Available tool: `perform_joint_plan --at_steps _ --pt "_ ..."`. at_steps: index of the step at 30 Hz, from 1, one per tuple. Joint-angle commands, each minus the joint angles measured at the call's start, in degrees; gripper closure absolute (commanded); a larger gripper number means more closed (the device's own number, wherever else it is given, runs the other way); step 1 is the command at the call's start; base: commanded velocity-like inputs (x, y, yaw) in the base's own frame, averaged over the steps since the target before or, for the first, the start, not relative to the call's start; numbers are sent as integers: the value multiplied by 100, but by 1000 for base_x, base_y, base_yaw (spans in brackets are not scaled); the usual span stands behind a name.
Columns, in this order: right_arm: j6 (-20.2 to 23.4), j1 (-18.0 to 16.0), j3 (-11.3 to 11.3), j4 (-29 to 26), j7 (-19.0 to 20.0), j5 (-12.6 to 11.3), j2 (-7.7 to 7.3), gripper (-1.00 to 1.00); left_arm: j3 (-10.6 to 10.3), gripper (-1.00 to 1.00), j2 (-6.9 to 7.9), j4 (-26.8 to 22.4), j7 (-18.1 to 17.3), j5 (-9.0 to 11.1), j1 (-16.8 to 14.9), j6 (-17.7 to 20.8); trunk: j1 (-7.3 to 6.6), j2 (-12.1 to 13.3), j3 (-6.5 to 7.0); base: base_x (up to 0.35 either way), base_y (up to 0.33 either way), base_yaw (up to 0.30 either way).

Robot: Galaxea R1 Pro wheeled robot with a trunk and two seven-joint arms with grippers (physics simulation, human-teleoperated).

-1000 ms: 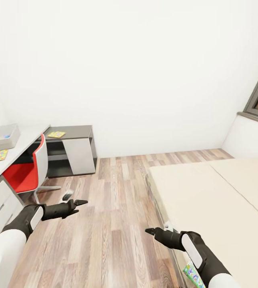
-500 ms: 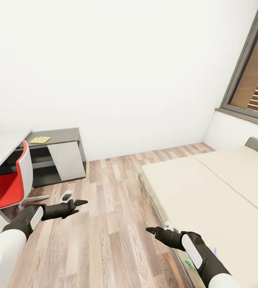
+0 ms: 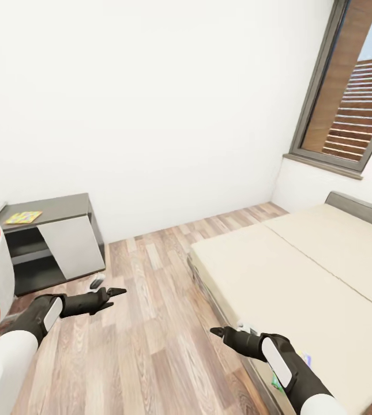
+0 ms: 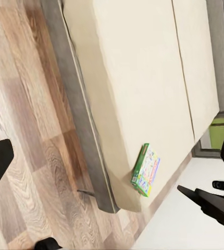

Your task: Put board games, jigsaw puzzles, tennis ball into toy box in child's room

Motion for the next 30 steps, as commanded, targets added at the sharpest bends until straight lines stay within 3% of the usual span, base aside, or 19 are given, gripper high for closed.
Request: perform_joint_plan --at_steps 1,11,23,30 --pt "16 -6 13 -3 6 -2 -4 -100 13 -100 1 1 -2 26 -3 44 6 -11 -8 249 190 -278" --pt "9 -5 13 -3 6 2 -4 -100 16 -100 2 2 -2 26 -3 44 6 -11 27 222 108 -278" --pt "6 -6 13 6 2 7 0 -100 15 -100 4 -5 -11 34 -3 44 6 -11 75 22 7 -277" --pt "-2 -6 13 6 -18 13 52 -100 17 -100 10 -5 -35 34 -3 44 6 -11 105 0 193 -276"
